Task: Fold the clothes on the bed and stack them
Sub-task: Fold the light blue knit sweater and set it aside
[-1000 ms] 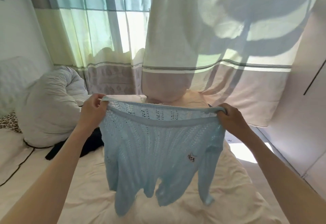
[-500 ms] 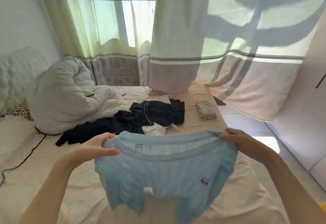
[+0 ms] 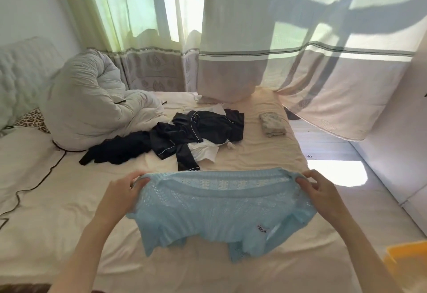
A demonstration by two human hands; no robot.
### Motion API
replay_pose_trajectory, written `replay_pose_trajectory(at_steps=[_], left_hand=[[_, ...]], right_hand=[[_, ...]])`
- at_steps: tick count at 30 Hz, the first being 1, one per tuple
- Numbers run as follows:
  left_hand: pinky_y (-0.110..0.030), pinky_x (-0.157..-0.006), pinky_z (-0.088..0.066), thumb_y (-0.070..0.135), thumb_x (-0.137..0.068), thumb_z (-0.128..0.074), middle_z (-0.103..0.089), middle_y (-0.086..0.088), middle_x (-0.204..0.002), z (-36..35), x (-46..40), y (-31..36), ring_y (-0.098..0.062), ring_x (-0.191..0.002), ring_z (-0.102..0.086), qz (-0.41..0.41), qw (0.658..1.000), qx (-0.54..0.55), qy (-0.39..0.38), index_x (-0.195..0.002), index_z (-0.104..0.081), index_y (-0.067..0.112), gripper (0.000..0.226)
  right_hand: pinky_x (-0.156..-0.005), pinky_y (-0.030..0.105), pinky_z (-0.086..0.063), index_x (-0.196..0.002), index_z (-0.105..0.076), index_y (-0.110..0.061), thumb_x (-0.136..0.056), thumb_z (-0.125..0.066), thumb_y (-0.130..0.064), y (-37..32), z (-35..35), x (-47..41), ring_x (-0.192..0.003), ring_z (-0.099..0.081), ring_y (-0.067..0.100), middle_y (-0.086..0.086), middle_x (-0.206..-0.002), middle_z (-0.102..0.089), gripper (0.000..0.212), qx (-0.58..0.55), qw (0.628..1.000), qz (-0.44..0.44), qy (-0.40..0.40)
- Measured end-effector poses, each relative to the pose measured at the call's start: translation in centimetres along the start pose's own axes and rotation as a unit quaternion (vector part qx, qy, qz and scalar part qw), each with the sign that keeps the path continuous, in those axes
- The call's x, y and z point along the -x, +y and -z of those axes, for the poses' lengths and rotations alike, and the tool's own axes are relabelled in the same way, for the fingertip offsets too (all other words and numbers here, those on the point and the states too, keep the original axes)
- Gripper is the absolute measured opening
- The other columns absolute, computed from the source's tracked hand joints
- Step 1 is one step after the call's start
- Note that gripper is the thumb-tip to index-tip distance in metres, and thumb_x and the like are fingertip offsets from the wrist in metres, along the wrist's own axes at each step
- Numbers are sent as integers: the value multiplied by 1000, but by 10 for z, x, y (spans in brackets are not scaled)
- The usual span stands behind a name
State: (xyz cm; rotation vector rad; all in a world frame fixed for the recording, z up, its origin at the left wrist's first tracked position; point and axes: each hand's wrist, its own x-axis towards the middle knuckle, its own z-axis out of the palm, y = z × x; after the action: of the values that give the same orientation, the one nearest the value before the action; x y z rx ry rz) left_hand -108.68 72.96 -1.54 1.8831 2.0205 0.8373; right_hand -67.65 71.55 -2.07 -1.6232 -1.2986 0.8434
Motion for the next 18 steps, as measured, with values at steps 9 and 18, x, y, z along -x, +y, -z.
replay_pose_trajectory(at_steps=[9, 18], left_hand=[[-20, -45, -52, 30, -71, -72, -72, -5, -66, 57, 17, 23, -16, -55, -67, 45, 958, 267, -98, -81, -74, 28, 10], [-11, -48, -45, 21, -79, -72, -71, 0, -62, 38, -40, 36, -2, -52, -62, 14, 975, 184, -121, -73, -73, 30, 11]], right_hand=[[-63, 30, -44, -86, -56, 11, -82, -62, -28, -45, 42, 12, -68, -56, 22, 15, -76, -60, 39, -38, 973, -52, -220], [-47, 15, -43, -80, -63, -5, -82, -63, -29, -61, 49, -40, -53, -56, 8, 3, -64, -60, 23, 8, 976, -59, -210]])
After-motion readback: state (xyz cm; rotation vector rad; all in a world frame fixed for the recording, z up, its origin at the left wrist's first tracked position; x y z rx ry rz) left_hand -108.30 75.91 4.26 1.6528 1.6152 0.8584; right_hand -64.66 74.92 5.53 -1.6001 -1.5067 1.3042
